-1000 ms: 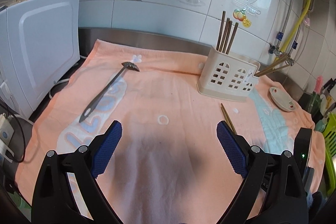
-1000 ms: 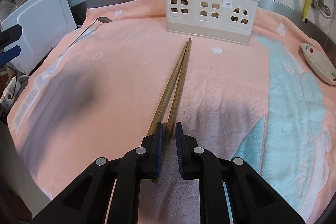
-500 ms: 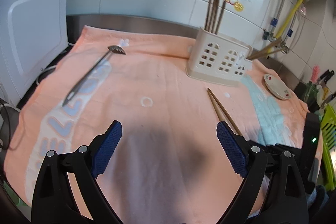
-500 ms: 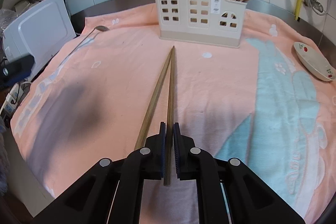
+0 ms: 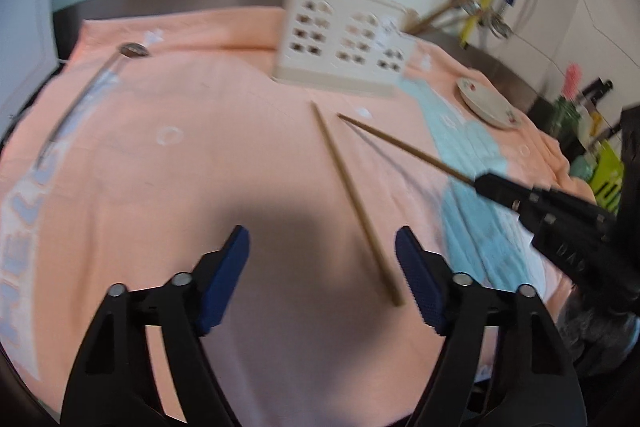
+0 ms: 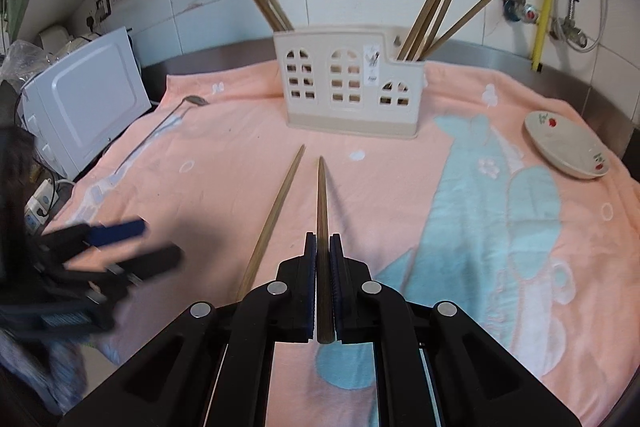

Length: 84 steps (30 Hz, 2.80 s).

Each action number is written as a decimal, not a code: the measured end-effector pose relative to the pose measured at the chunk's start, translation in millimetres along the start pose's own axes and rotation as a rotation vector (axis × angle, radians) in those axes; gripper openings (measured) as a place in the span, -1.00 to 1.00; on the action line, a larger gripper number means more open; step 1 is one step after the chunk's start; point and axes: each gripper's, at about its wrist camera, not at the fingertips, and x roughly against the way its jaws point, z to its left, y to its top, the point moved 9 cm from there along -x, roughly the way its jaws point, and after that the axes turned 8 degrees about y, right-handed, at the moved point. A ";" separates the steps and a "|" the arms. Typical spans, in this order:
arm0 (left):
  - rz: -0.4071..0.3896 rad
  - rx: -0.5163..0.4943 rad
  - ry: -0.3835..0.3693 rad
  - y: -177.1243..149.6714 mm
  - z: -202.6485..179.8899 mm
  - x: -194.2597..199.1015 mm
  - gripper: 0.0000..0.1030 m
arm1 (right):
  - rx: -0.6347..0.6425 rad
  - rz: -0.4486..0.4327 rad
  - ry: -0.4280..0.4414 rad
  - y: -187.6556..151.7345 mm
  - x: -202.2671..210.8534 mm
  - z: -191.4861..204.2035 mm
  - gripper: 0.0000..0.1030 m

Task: Organize utensils
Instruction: 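Grasp a chopstick with the right tool while the left tool grasps the other, then lift both held chopsticks and carry them over the white holder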

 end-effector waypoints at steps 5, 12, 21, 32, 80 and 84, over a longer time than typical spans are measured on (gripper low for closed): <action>0.058 -0.011 -0.033 -9.4 -25.9 -21.5 0.01 | 0.005 -0.027 -0.006 5.7 15.7 -6.6 -0.87; 0.106 -0.010 -0.019 -17.6 -39.0 -46.1 -0.41 | 0.003 -0.049 -0.011 10.1 28.6 -16.2 -0.87; 0.099 -0.075 0.099 -14.6 -46.5 -55.1 -0.73 | 0.009 -0.064 -0.020 15.0 37.6 -22.3 -0.87; 0.069 -0.096 0.027 10.4 -37.5 -23.3 -0.89 | 0.027 -0.084 -0.020 34.4 49.9 -24.7 -0.87; -0.334 -0.134 0.091 327.6 -38.6 48.6 -0.90 | 0.046 -0.193 0.005 279.7 73.2 -73.2 -0.87; -0.290 -0.118 0.080 319.8 -31.8 29.1 -0.90 | 0.043 -0.158 0.001 273.7 52.9 -77.1 -0.87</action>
